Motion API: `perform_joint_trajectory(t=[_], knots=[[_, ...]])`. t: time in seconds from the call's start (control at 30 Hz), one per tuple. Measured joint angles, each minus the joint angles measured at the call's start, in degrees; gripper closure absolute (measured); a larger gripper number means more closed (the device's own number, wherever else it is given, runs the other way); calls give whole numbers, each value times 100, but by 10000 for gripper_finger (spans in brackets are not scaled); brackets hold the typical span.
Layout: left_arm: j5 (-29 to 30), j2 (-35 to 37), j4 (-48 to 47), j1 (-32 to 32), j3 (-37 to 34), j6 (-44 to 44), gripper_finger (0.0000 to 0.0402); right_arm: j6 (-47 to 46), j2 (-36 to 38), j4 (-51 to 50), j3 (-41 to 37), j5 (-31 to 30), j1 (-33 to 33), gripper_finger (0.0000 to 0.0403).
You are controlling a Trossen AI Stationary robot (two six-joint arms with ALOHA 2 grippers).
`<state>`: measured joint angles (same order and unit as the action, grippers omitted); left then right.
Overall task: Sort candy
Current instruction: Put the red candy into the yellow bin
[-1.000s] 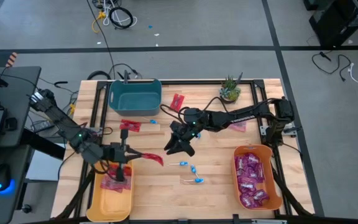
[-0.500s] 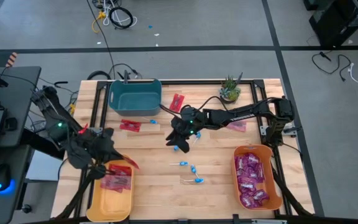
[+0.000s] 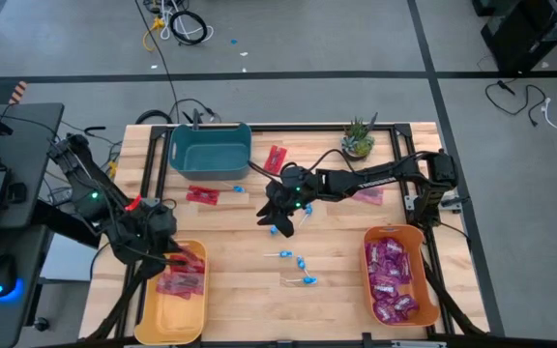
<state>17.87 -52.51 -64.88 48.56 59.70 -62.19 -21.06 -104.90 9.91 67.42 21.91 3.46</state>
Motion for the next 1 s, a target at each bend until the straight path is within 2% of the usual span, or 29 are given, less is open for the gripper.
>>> perform_joint_trajectory(t=[0.53, 0.77, 1.0], knots=[[-38, 2, -298, 0, 0, -676, 370, 131, 0, 187, 0, 0, 0, 254], [-96, 2, -281, 0, -2, -687, 359, 130, 0, 201, 0, -1, 0, 256], [63, 2, -275, 0, -2, -529, 355, 130, 0, 200, 0, -435, 39, 256]])
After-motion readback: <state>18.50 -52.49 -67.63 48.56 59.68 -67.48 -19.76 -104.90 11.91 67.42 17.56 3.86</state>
